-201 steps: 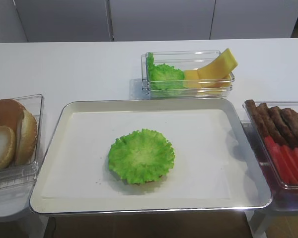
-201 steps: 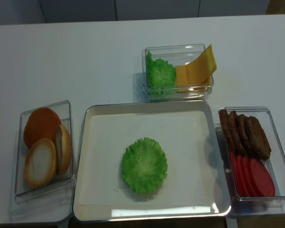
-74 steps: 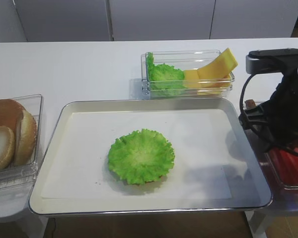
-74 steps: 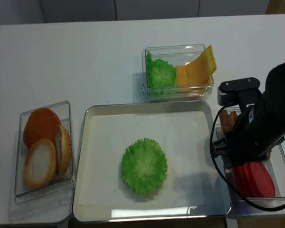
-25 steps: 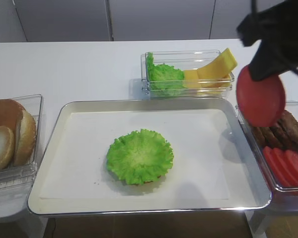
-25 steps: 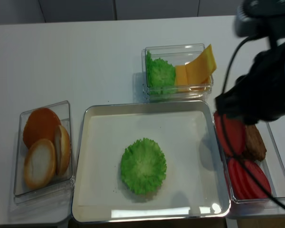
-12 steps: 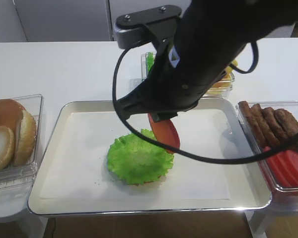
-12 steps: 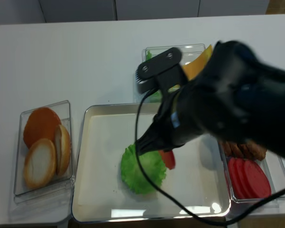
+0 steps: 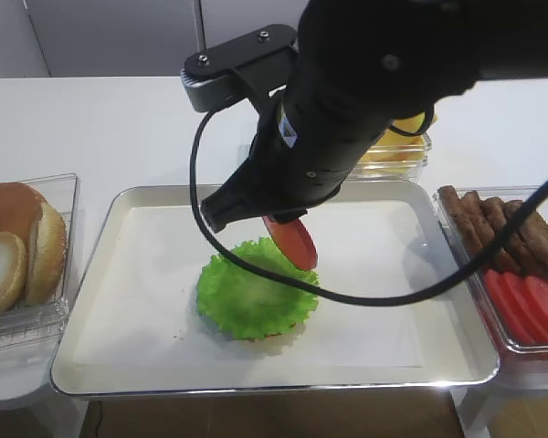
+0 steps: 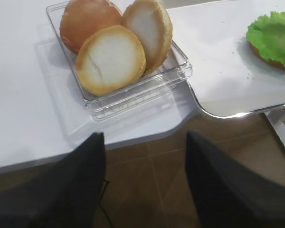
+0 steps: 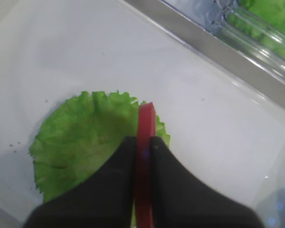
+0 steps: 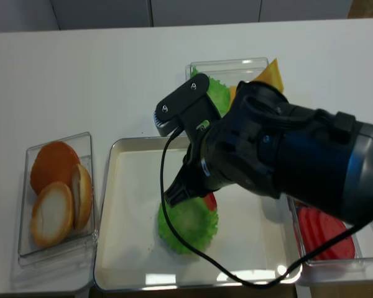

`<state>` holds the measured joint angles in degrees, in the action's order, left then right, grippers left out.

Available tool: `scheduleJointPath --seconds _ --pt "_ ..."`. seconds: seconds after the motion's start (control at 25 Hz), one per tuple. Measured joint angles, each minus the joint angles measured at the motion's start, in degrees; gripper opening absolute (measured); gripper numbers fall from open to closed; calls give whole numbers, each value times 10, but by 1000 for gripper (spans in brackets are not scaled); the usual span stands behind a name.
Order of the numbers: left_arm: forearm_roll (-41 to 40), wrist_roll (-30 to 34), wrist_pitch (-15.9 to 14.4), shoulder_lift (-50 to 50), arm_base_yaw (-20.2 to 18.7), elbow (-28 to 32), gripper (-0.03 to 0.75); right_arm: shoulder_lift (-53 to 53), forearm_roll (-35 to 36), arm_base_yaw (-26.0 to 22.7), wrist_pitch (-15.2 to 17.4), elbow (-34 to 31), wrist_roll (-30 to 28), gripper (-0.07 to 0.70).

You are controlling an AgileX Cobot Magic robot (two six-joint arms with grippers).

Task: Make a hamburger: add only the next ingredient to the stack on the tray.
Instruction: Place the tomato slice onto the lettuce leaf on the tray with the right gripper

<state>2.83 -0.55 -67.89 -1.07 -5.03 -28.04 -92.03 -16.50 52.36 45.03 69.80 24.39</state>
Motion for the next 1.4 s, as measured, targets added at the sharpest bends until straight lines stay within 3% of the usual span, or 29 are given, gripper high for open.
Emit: scheduleJointPath --seconds 1.04,1.16,1.4 --pt "0 0 0 0 0 0 402 -37 6 0 -14 3 -1 79" --pt "0 0 0 0 0 0 402 -37 13 0 -14 3 -1 148" --pt "0 0 0 0 0 0 402 -37 33 0 2 3 -1 410"
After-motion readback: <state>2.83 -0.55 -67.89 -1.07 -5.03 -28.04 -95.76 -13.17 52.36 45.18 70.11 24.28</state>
